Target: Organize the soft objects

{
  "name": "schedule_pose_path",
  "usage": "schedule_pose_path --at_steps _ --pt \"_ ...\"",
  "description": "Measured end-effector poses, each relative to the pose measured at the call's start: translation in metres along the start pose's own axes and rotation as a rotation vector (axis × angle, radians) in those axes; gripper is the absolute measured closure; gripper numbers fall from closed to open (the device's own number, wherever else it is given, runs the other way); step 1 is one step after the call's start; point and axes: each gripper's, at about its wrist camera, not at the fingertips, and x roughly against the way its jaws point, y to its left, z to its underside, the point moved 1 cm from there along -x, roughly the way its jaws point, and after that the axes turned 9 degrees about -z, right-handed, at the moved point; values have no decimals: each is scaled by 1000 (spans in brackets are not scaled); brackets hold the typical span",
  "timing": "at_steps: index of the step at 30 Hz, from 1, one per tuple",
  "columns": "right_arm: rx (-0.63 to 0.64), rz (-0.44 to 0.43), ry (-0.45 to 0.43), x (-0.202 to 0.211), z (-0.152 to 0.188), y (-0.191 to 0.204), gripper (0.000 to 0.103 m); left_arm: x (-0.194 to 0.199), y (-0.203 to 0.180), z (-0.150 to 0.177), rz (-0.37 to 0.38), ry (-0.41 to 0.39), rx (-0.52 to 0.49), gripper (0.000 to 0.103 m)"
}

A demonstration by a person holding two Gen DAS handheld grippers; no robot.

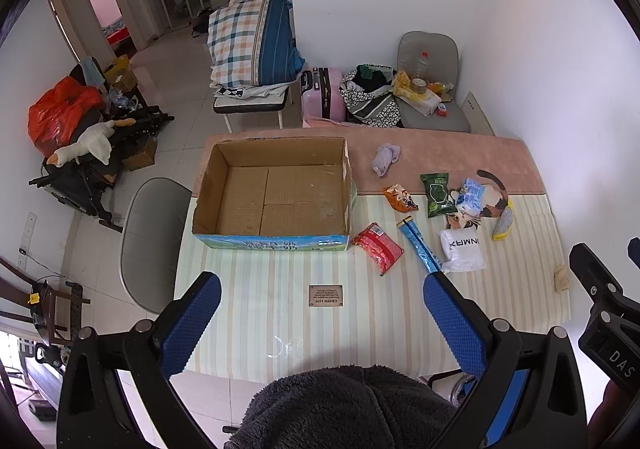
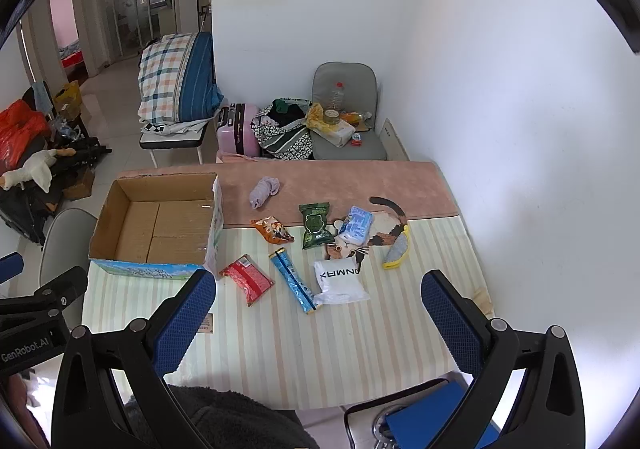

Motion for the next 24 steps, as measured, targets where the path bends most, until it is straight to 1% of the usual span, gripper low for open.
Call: schedule_pose_path --at_steps 24 --pt "-7 -9 -9 8 -2 -7 0 3 -6 0 22 -15 -7 0"
